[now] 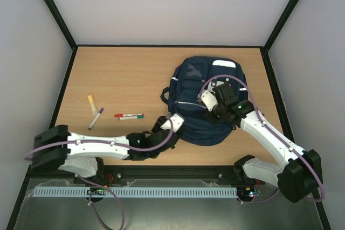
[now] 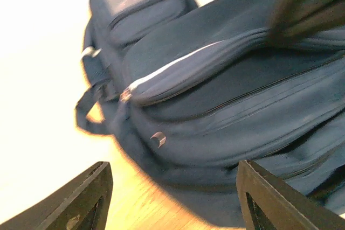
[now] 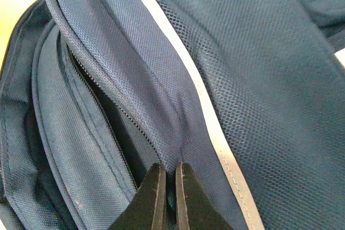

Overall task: Pack the student bag
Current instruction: Pick up the stationery from the center of the board.

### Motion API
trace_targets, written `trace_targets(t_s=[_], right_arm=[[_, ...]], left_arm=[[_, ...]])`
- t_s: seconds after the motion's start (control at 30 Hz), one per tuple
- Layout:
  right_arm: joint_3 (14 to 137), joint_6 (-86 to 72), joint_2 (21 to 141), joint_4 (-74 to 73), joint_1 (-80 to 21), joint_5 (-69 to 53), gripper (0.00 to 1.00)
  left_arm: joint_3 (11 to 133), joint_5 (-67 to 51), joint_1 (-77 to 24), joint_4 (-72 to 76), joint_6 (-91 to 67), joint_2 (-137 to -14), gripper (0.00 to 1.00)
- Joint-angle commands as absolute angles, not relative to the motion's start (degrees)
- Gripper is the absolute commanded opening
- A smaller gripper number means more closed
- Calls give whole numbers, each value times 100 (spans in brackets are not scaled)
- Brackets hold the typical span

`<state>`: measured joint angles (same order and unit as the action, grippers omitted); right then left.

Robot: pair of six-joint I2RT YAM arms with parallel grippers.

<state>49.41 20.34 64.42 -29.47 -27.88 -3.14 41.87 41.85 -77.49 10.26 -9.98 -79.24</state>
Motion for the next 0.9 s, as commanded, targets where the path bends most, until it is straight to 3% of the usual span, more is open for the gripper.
trace_targets(t_s=[0.0, 0.2, 0.4, 0.6, 0.87], right_arm=[[4391, 2069, 6310, -2334, -2786, -588, 1], [3981, 2153, 6337, -2184, -2786, -1058, 1], [3937, 2154, 6320, -2197, -2769, -1215, 1], [3907, 2173, 6253, -2187, -2718, -1226, 1], [3902, 2171, 6127, -2232, -2571, -1365, 1]], left_arm=[[3803, 4335, -7368, -772, -3049, -7235, 68], [3288, 3497, -6616, -1055, -3481, -6486, 71], [3034, 2650, -5395, -1271, -3828, -6054, 90], [3144, 1849, -4367, -1698, -3676, -6196, 87], [3551, 1354, -4140, -2396, -3614, -6359, 87]])
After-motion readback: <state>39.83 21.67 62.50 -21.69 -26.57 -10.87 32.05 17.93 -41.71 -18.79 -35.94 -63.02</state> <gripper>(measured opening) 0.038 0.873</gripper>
